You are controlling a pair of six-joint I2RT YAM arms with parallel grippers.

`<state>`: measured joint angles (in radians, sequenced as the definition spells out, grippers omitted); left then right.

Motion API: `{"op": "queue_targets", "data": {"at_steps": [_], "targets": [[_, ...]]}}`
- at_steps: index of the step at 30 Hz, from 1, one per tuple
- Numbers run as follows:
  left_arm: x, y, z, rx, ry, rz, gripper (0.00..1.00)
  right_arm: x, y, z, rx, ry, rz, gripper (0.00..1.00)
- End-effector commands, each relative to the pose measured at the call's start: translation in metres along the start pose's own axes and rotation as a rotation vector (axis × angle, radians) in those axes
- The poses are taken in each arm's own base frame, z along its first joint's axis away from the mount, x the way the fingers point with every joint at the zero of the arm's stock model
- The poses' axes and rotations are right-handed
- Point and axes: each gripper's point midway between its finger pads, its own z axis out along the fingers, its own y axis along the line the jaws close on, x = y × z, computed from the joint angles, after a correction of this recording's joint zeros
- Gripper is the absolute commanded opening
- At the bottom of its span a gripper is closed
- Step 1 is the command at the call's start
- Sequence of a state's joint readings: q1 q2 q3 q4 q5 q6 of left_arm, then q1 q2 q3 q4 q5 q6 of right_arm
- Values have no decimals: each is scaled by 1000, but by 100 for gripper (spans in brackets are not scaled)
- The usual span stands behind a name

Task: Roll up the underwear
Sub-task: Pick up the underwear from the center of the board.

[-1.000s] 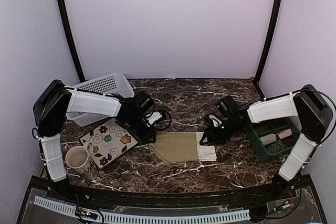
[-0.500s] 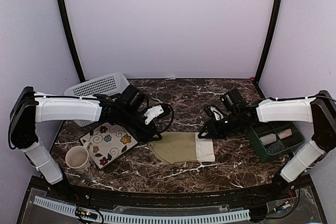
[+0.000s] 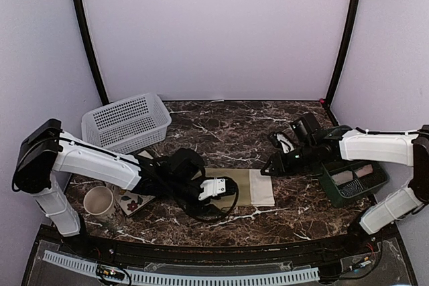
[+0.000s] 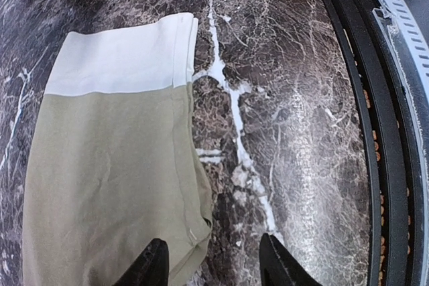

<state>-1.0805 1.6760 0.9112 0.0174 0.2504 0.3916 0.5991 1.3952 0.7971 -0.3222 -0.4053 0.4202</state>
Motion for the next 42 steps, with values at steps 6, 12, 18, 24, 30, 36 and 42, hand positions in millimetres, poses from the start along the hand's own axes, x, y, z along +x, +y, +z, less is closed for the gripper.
{"op": "queue_targets", "data": {"at_steps": [6, 12, 18, 24, 30, 36, 42], "targets": [[9, -6, 28, -7, 18, 176, 46, -5, -4, -15, 38, -80, -76, 40], [27, 0, 43, -31, 88, 188, 32, -11, -2, -29, 63, -147, -168, 39], [40, -3, 38, -35, 121, 194, 10, -9, 10, -53, 114, -250, -465, 36], [29, -3, 36, -1, 70, 132, 3, 15, 4, -50, 199, -244, -776, 37], [17, 7, 34, 39, 22, 47, 0, 54, -11, -27, 228, -125, -961, 27], [16, 14, 30, 95, 1, -19, 0, 76, -8, -9, 140, -10, -1038, 28], [15, 21, 32, 142, -1, -86, 0, 100, 2, 10, 50, 81, -1109, 30]]}}
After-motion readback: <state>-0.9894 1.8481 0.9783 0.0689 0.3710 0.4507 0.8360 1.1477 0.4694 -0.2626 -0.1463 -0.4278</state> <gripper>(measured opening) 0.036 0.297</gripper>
